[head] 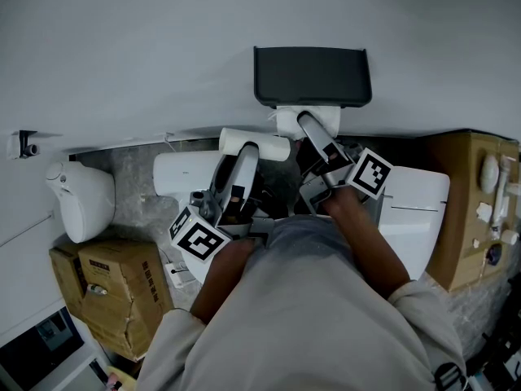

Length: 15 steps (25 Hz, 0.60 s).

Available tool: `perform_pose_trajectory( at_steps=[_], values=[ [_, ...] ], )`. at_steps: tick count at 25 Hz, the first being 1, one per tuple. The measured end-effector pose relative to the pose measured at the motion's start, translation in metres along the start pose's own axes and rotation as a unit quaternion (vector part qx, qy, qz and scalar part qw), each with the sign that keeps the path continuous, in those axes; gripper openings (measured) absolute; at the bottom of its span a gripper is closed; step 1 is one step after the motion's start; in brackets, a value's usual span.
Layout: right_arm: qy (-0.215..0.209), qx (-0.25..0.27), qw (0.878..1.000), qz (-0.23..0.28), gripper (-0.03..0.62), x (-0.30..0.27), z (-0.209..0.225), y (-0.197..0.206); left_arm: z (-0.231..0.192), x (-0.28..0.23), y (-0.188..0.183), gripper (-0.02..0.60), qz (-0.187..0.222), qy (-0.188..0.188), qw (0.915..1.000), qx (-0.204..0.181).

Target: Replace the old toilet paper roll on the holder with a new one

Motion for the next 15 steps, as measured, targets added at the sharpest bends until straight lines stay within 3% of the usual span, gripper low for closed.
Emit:
perform_pose_trajectory(
  at_steps=[9, 15],
  values=[
    [0.019, 0.018, 0.999, -0.023, 0.476, 0.013, -0.003, 0.003, 0.001, 0.0, -0.001, 0.17, 0.004, 0.009, 1.0, 0.001],
    [0.036, 0.072, 0.995, -0.064, 0.472, 0.028, -0.015, 0.008, 0.002, -0.001, -0.002, 0.17, 0.009, 0.014, 0.9999, -0.001]
  ],
)
Point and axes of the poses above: the fingertips, and each gripper's own axes: x backward along the fingers, z to its right, y out of its underside, the point moved 10 cm from there along x, backward along the fingers, and after that the axes turned 6 degrees about y, right-handed, at the moved point
